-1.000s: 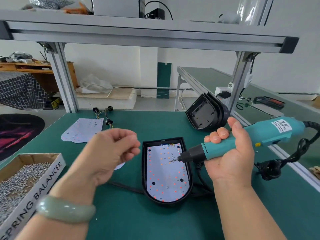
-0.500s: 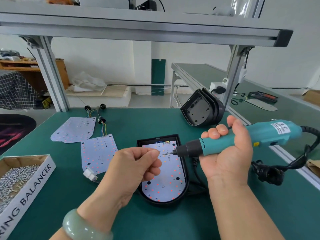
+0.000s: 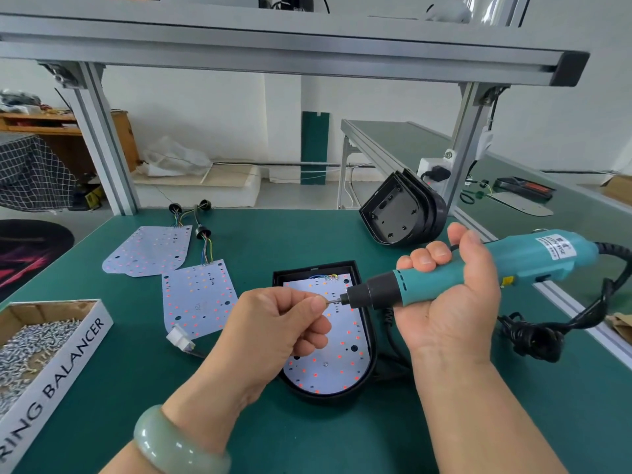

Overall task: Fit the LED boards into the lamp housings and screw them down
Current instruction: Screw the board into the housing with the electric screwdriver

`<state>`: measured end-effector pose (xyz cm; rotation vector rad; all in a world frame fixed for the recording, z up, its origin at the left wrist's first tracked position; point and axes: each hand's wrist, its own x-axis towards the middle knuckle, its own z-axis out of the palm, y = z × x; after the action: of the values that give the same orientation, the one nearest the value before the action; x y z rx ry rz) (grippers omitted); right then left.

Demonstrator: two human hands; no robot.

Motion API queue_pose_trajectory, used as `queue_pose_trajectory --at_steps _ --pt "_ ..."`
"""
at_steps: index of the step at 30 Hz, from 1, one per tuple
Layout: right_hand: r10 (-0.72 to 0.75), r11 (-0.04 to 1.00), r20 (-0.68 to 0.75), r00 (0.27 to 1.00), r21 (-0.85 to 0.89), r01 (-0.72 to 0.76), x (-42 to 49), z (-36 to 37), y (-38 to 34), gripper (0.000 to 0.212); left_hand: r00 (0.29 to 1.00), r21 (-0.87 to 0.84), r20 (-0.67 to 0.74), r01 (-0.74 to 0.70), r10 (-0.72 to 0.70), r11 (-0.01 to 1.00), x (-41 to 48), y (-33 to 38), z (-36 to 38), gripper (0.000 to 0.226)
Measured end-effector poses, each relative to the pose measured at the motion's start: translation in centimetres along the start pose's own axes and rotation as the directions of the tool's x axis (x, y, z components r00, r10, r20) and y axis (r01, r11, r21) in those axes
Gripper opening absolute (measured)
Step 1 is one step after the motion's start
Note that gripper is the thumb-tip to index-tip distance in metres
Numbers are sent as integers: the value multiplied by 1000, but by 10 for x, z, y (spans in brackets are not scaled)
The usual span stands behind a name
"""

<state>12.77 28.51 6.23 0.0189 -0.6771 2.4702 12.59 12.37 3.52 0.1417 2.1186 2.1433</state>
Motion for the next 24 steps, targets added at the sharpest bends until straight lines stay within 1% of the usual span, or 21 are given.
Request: queue_pose_trajectory --at_steps 5,7,10,15,18,22,24 --pt "14 999 4 1000 28 -14 -3 2 4 7 997 69 -12 -77 78 995 0 1 -2 29" --pt "11 999 -8 1000 42 -11 -4 3 4 9 993 77 -11 -118 119 990 -3 0 0 27" --pt "2 998 -34 999 57 0 -4 4 1 11 987 42 -27 -156 157 987 -4 -2 5 23" --pt "3 998 -56 998 65 0 -4 3 -1 13 989 -26 -8 -149 149 988 -3 -1 4 22" --pt "11 998 -53 999 66 -7 -3 3 -1 13 985 0 2 -171 171 985 -3 -2 3 20" --pt "10 998 -32 999 70 -8 -4 3 1 13 978 16 -13 -206 206 978 -1 -3 2 23" --pt "10 998 -22 1000 66 -8 -4 3 2 13 978 22 -3 -208 208 978 -2 -3 1 16"
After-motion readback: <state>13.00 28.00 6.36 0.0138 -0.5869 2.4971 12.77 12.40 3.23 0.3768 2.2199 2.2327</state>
